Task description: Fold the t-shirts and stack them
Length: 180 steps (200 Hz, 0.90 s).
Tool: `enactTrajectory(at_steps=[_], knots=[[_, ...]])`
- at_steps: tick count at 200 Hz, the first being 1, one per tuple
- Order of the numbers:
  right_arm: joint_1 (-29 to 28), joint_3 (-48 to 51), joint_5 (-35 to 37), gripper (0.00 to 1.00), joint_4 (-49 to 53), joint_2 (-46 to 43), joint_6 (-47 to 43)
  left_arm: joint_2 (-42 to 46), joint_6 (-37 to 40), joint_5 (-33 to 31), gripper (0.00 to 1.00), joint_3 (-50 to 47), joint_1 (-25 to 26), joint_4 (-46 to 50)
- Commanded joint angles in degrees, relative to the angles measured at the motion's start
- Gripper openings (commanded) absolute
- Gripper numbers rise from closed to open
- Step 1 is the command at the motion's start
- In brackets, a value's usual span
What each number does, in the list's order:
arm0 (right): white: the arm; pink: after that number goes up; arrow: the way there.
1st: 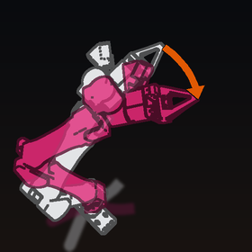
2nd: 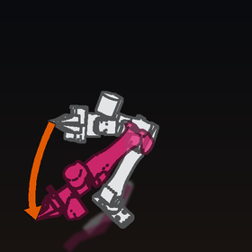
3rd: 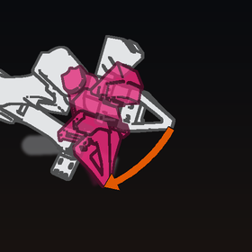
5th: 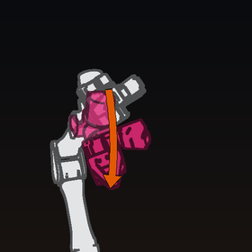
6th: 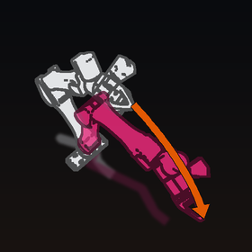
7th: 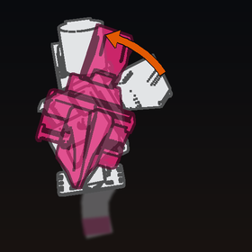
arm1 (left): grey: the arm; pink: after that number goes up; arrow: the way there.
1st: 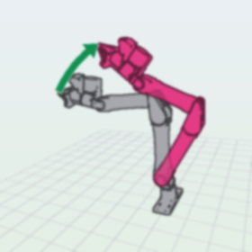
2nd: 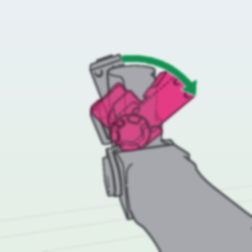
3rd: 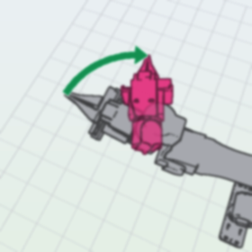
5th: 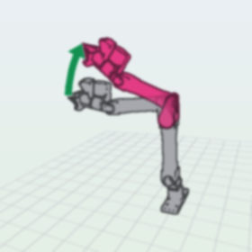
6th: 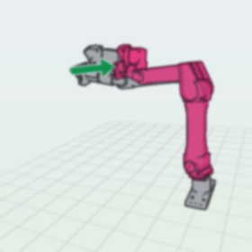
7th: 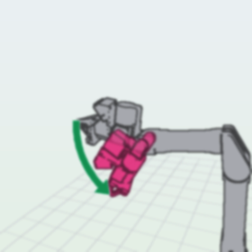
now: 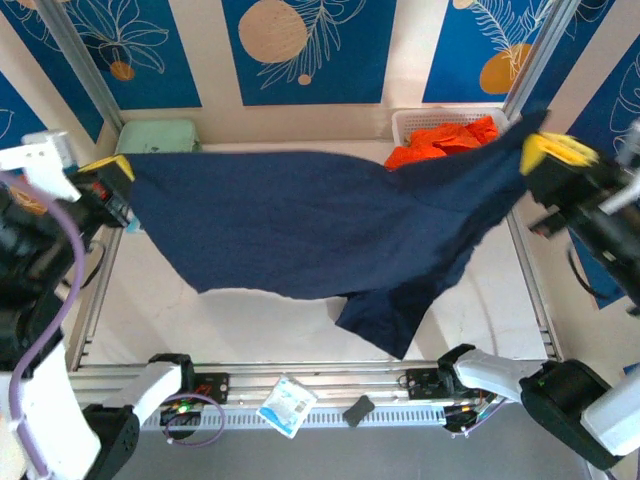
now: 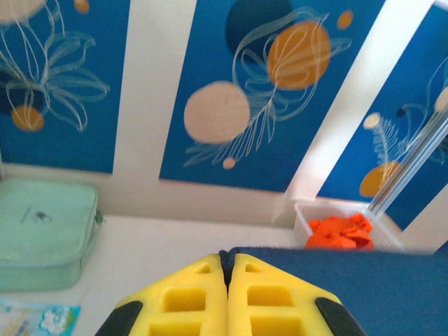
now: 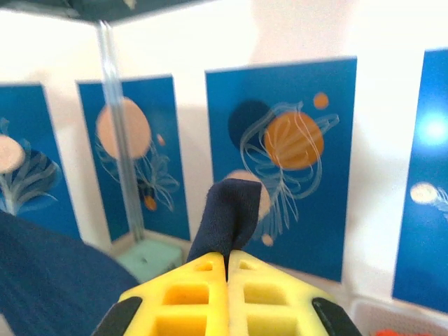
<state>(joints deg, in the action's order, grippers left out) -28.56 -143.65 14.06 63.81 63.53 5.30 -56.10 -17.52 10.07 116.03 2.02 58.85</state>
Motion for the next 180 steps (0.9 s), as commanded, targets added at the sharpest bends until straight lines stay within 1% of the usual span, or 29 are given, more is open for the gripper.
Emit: enactTrajectory(at_steps=[1,31,49,76,101,130,164,180], knots=[[2.1,-3.6,-6.1,0.00,1.8,-1.9,4.5,2.2,0.0,-2.5,0.00,4.3,0.3,1.0],[9.8,-7.7,-13.5,0.00,2.0,-6.1,8.5,6.3,-0.8,-4.8,0.00,10.3,0.4,3.1],[13.9,-9.1,-16.3,0.00,1.4,-8.6,10.3,9.0,-1.0,-6.5,0.00,12.8,0.4,4.3],[16.5,-9.5,-19.0,0.00,-0.5,-11.4,12.4,10.8,-0.7,-10.2,0.00,17.7,1.2,7.9],[16.6,-10.1,-17.8,0.00,-1.9,-12.2,12.6,12.0,0.6,-14.5,0.00,18.0,2.7,8.2],[16.1,-9.1,-14.1,0.00,-4.4,-10.8,10.6,10.5,4.0,-19.8,0.00,17.8,5.5,5.0],[15.6,-6.8,-9.5,0.00,-8.1,-3.9,6.1,4.4,11.1,-26.2,0.00,15.8,9.6,-2.4],[15.5,-3.8,-7.6,0.00,-10.9,0.4,3.7,0.5,15.2,-29.2,0.00,14.0,10.9,-6.6]])
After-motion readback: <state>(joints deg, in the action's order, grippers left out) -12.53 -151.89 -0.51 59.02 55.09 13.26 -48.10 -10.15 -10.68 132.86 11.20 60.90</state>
